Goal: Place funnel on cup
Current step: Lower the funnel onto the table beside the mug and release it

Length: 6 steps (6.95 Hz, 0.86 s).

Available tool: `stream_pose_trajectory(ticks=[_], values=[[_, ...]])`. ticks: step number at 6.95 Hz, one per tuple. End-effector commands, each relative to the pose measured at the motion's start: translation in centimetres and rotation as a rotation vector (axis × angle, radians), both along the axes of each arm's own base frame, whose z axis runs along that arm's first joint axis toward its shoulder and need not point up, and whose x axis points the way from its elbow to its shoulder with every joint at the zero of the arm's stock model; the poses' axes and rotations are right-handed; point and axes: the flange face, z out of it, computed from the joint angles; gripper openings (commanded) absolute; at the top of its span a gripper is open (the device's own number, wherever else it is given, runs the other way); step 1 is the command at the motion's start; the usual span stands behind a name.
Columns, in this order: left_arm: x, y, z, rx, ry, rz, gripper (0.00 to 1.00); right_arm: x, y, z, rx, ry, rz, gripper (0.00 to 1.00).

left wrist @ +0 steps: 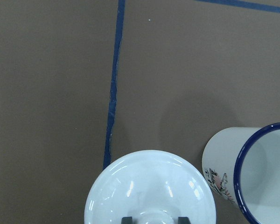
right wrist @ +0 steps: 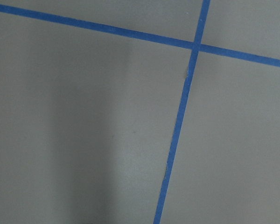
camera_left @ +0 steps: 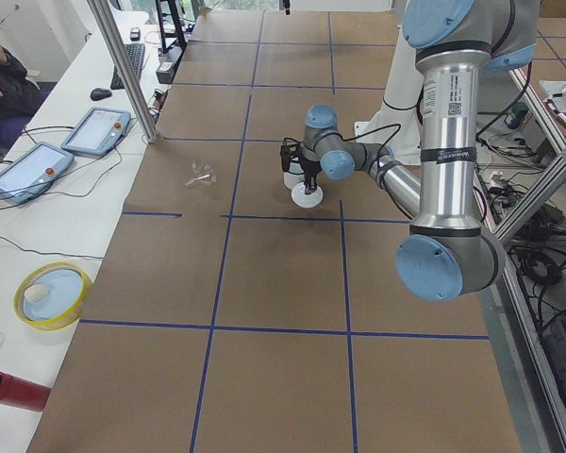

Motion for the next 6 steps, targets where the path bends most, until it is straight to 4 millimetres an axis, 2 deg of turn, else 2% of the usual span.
stream_pose_trajectory(ticks=[1, 4, 5, 6], values=[[2.7, 0.4, 3.1, -0.007, -0.004, -0.028, 0.0, 0.0, 0.0, 0.0, -0.001, 0.0, 0.0, 1.0], [3.7, 1.4, 3.4, -0.028, -0.007, -0.021, 0.0, 0.0, 0.0, 0.0, -0.001, 0.0, 0.0, 1.0], [3.8, 1.3, 3.2, -0.027, -0.004, -0.021, 0.19, 0.0, 0.0, 0.0, -0.001, 0.0, 0.0, 1.0], [3.8, 1.3, 3.2, -0.027, -0.004, -0.021, 0.59, 0.0, 0.0, 0.0, -0.001, 0.0, 0.0, 1.0]])
